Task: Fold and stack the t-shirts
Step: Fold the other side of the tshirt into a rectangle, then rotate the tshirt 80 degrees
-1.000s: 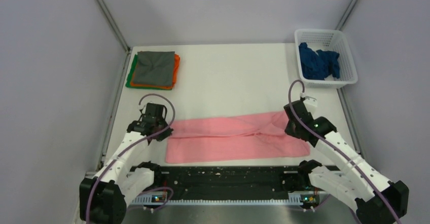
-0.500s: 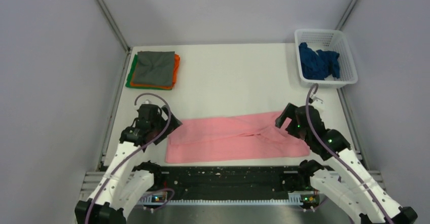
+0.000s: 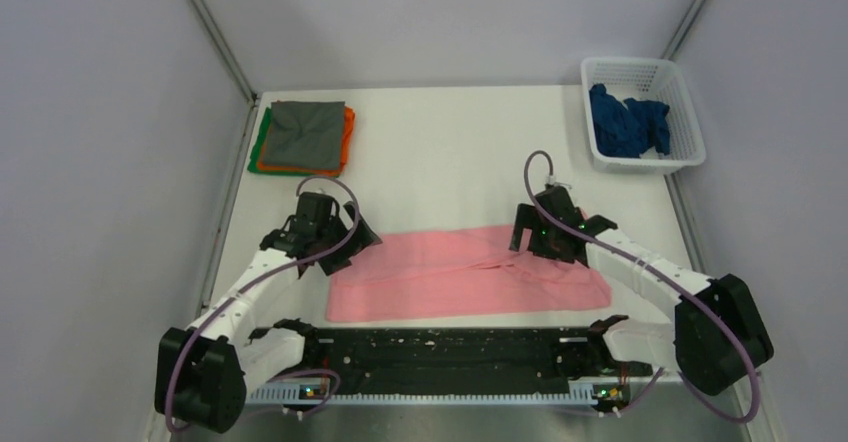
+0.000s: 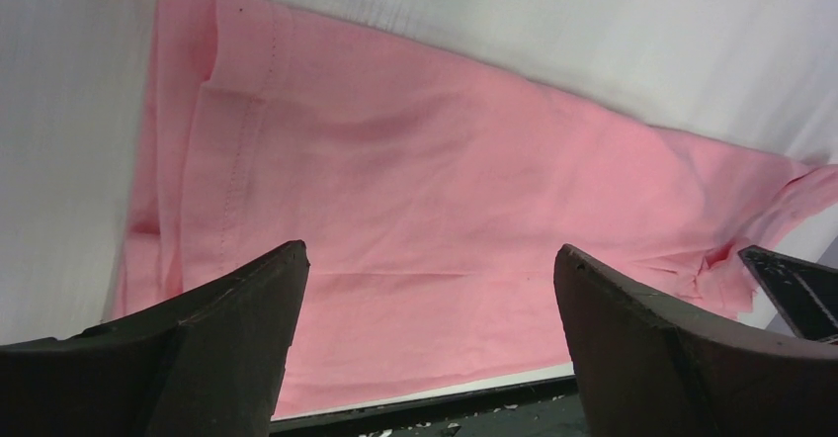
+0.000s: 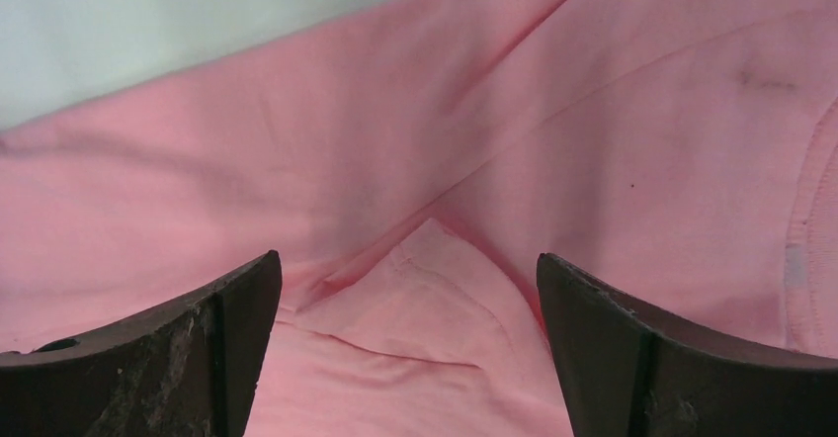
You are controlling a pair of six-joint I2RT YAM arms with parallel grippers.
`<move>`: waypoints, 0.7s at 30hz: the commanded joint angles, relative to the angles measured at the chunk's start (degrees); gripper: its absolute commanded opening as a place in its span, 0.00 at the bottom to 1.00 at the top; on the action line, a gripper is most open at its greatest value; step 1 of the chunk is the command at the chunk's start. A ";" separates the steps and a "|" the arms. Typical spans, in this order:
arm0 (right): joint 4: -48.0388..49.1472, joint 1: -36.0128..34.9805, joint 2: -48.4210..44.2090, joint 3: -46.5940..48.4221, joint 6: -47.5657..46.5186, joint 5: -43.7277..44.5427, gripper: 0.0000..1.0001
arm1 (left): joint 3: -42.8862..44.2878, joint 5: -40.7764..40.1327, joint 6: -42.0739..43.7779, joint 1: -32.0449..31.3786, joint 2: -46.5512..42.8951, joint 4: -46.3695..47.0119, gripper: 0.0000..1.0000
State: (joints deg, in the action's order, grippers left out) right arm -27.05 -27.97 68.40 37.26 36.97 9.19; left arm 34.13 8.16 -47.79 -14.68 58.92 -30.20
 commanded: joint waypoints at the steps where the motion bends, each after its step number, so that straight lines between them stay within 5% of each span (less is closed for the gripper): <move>1: 1.84 -0.15 0.11 -3.18 -2.13 -5.39 0.98 | 0.75 0.06 1.28 -0.18 1.10 3.45 0.99; 9: -0.40 -1.08 -7.55 -7.11 -2.23 -18.74 0.98 | 2.08 -0.28 2.00 -0.18 2.58 2.90 0.99; 21: -11.31 -2.81 -22.65 -9.91 -1.43 -25.89 0.99 | 3.88 -1.13 2.77 -0.18 3.85 1.63 0.99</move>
State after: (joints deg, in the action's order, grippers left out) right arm -34.44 -29.95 48.36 28.93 35.11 -12.16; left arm 35.18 7.86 -46.26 -14.72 62.35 -29.04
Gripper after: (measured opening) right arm 0.985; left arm 0.987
